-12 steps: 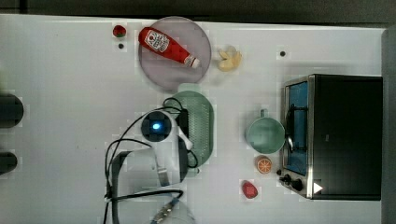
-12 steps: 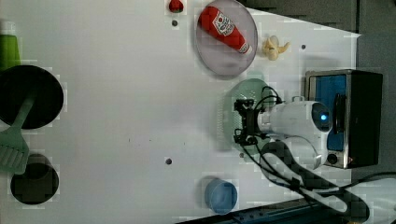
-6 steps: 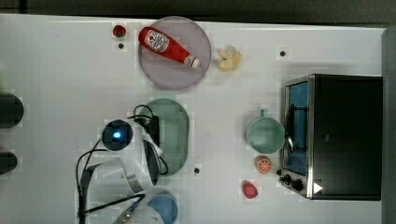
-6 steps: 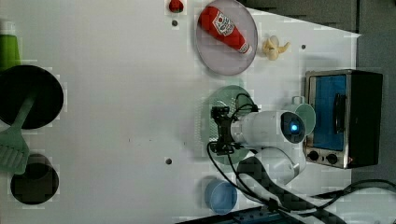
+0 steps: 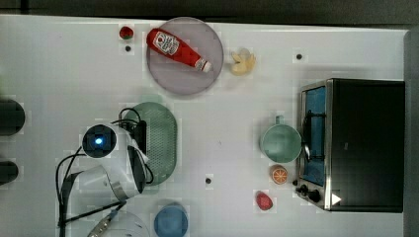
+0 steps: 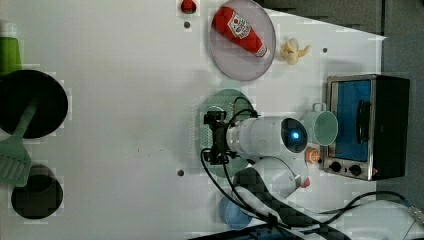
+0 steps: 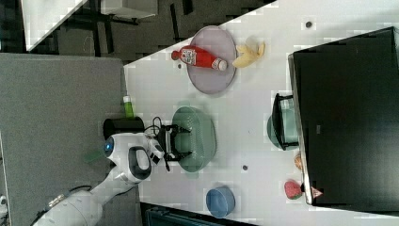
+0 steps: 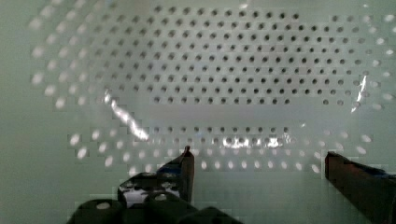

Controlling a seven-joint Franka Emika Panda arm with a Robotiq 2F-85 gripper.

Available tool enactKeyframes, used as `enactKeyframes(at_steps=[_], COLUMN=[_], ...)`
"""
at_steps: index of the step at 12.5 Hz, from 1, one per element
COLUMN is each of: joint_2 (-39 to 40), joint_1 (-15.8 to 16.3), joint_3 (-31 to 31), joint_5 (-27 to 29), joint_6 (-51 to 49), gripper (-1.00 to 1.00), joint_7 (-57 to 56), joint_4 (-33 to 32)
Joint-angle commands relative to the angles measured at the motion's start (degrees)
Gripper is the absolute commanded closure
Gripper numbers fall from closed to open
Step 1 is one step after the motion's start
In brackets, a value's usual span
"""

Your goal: Drag strainer right to left.

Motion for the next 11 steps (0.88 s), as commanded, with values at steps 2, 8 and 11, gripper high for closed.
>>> enactKeyframes(at_steps=[2, 8, 11], joint_2=[2.63, 6.46, 8.27], joint_1=[4.42, 8.9, 10.6], joint_3=[0.35, 0.32, 0.32], joint_5=[1.29, 1.39, 1.41], joint_6=[-0.28, -0.75, -0.78], gripper=[-1.0, -1.0, -1.0], joint_7=[5.05, 9.99, 10.06], joint_4=[5.91, 12.05, 14.85])
